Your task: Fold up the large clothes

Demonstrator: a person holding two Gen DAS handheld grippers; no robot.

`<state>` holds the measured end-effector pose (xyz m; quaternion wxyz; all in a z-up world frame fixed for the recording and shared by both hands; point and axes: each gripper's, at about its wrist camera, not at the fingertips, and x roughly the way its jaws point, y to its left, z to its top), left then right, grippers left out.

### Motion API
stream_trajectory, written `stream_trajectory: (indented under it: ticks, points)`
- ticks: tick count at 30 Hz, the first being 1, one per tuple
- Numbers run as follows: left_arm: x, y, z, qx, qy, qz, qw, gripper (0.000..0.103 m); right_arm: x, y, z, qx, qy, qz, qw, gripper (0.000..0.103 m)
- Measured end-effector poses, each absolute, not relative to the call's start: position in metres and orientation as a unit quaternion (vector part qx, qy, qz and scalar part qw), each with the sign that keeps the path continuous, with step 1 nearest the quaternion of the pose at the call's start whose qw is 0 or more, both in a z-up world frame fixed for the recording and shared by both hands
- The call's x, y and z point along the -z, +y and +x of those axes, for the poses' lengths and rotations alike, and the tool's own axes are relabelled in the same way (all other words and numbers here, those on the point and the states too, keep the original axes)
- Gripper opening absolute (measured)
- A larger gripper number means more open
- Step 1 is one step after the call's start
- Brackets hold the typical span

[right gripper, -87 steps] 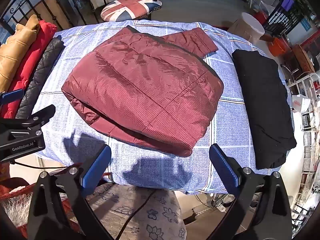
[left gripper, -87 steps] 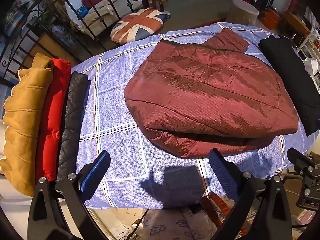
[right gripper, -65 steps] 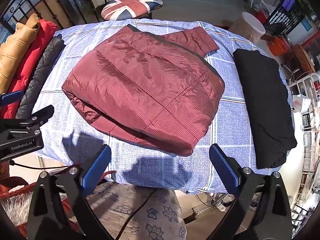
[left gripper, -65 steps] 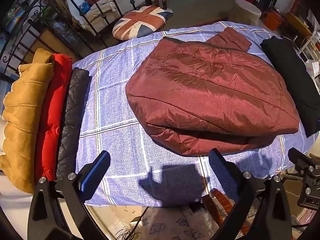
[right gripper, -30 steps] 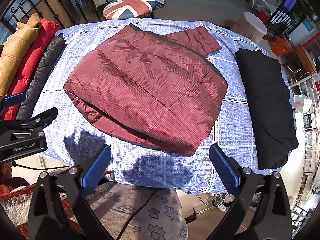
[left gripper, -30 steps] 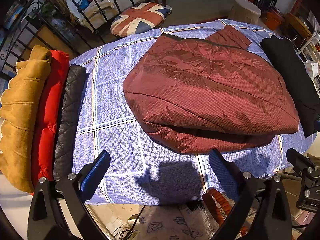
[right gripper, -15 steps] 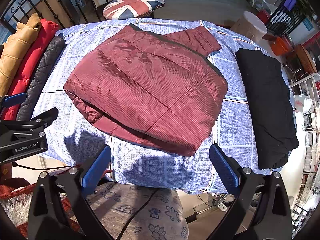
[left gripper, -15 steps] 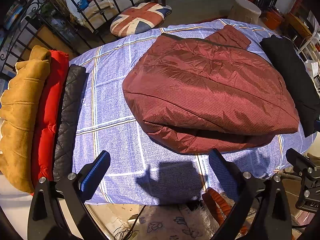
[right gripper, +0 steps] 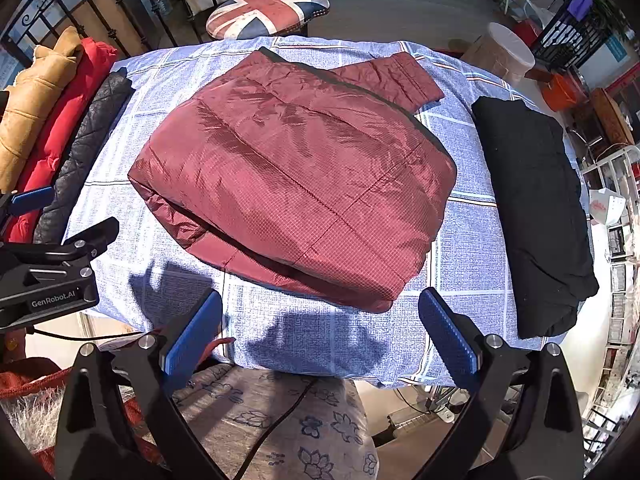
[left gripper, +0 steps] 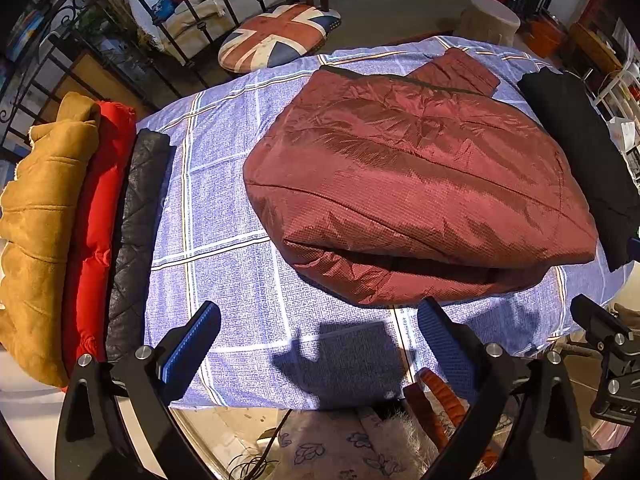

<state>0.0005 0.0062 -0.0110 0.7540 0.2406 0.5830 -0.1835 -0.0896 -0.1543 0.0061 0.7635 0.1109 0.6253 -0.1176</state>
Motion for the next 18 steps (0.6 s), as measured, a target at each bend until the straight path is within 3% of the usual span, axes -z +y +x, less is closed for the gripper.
stream_trajectory:
  ticks: [18]
  points:
    - [0.0127,0.0064,-0.0023,0.184,0.586,0.24,0.752,0.097,-0.0061,-0.1548,-0.0897,0.118,0.625,0.113,0.763,0.097]
